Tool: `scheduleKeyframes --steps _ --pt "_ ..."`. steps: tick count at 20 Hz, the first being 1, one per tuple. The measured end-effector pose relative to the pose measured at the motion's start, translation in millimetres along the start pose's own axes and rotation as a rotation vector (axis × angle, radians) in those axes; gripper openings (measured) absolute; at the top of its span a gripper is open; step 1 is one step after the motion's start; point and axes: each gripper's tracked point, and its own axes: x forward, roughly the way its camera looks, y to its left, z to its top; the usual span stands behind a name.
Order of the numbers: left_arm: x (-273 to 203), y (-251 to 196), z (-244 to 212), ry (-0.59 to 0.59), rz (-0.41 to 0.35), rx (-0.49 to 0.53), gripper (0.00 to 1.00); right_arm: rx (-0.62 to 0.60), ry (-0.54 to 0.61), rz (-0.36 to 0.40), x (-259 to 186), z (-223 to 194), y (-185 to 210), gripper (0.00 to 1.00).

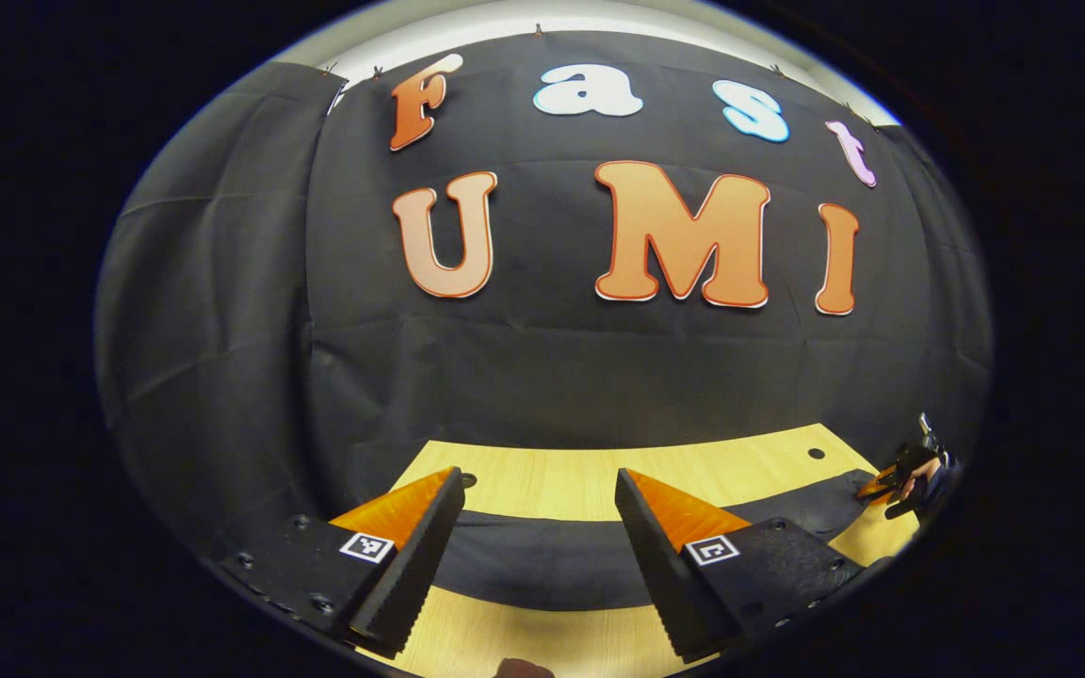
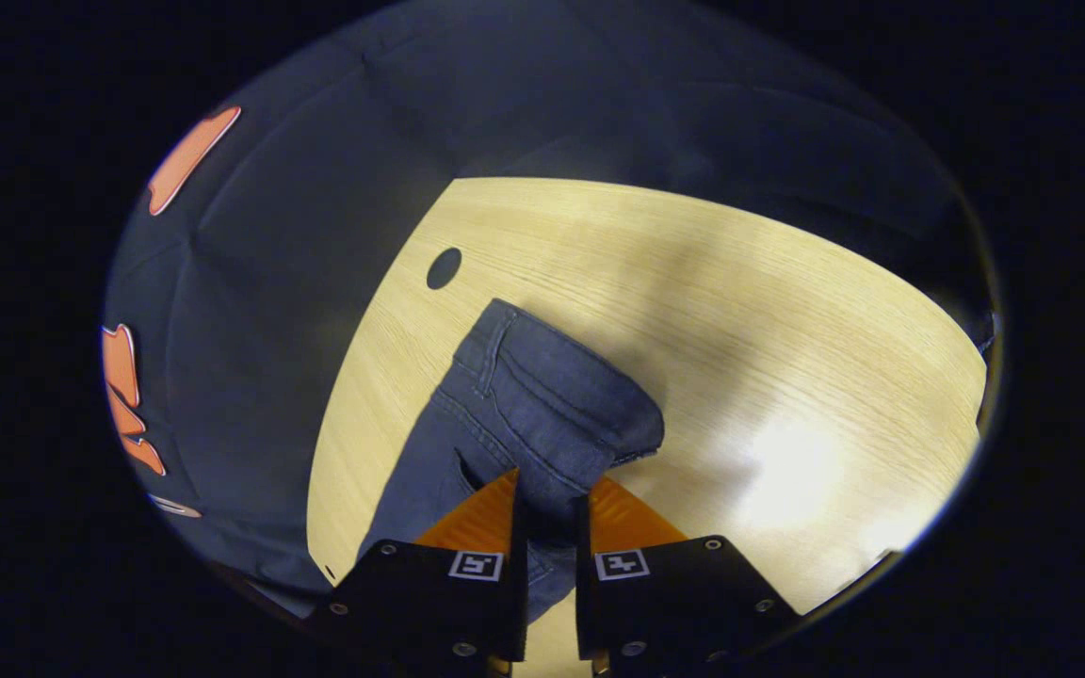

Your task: Grasp the waist and the cuffs of the jeans and fold them to make the two legs overlap; first hold the waist and fold one-third of the jeans toward the cuffs, then hold the cuffs and fold the remaining one-third in the same direction to finish folding.

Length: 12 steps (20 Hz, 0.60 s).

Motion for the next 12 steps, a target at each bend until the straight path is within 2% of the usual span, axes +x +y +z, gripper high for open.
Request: scheduleKeyframes --steps 5,9,12 --pt "5.2 2.0 -5.1 0.005 -0.049 -0.012 0.96 -0.129 -0.129 0.086 -50.0 -4.7 47.9 0.21" --pt "6.9 18.7 -5.4 -0.006 -0.069 -0.009 0.94 -0.301 -0.218 0.128 -83.1 -26.4 100.2 0.21" --pt "6.7 32.9 -11.1 0.003 -0.083 -0.028 0.96 -0.382 -0.250 0.157 -95.4 -46.1 130.4 0.21"
